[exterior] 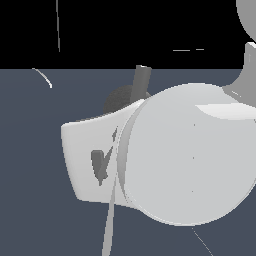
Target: Turn on the faucet by rotating a designated handle.
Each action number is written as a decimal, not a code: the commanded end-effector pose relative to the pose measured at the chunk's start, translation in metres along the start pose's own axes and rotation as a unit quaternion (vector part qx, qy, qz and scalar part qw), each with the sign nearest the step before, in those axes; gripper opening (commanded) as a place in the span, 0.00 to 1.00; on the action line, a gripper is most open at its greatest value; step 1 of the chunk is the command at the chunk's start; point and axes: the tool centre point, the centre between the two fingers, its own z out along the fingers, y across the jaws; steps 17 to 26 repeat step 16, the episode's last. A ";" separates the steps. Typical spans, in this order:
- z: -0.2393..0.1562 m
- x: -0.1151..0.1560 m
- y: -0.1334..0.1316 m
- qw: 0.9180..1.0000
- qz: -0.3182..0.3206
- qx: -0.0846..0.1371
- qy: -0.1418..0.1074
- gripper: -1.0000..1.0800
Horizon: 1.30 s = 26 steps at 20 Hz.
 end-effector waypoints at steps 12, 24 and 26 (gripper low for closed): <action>0.003 -0.094 0.038 0.986 0.065 0.048 -0.148 0.00; 0.002 -0.102 0.044 0.984 0.067 0.049 -0.157 0.00; 0.002 -0.102 0.044 0.984 0.067 0.049 -0.157 0.00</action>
